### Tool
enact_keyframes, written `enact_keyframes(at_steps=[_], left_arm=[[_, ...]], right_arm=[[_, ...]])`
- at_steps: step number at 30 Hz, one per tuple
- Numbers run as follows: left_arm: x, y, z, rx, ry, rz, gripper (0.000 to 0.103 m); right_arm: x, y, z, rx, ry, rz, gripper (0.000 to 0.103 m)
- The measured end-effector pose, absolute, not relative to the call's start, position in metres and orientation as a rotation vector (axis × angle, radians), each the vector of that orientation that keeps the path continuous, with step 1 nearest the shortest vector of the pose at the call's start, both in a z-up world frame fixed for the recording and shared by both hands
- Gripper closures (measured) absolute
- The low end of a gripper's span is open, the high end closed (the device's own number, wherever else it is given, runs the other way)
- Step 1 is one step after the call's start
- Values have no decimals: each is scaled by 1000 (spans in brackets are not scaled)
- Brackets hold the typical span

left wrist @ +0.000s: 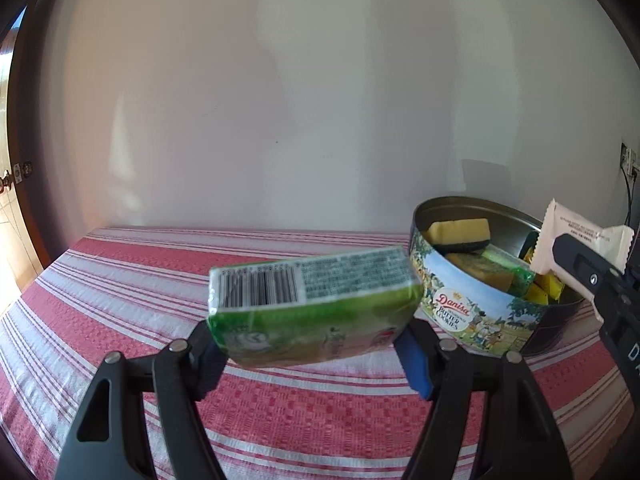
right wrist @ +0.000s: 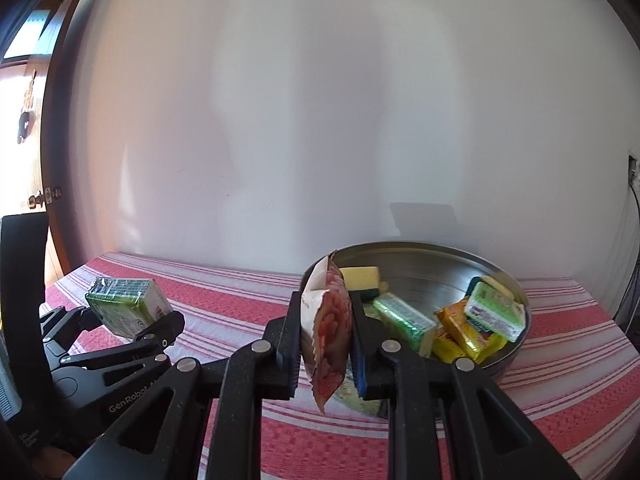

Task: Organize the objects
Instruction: 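Carry the green tissue box and pink wrapper over the tin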

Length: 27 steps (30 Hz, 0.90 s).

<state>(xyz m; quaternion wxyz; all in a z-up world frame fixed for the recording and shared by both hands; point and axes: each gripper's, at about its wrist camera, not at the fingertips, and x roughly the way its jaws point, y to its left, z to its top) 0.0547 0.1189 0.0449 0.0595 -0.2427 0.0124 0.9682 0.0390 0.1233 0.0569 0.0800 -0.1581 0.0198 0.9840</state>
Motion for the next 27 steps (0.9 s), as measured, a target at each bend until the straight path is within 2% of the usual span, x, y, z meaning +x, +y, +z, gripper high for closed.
enact_keyframes(at_steps=[27], left_arm=[[35, 228, 80, -632, 61, 2750, 31]], right_arm=[[41, 238, 68, -381, 125, 2715, 81]])
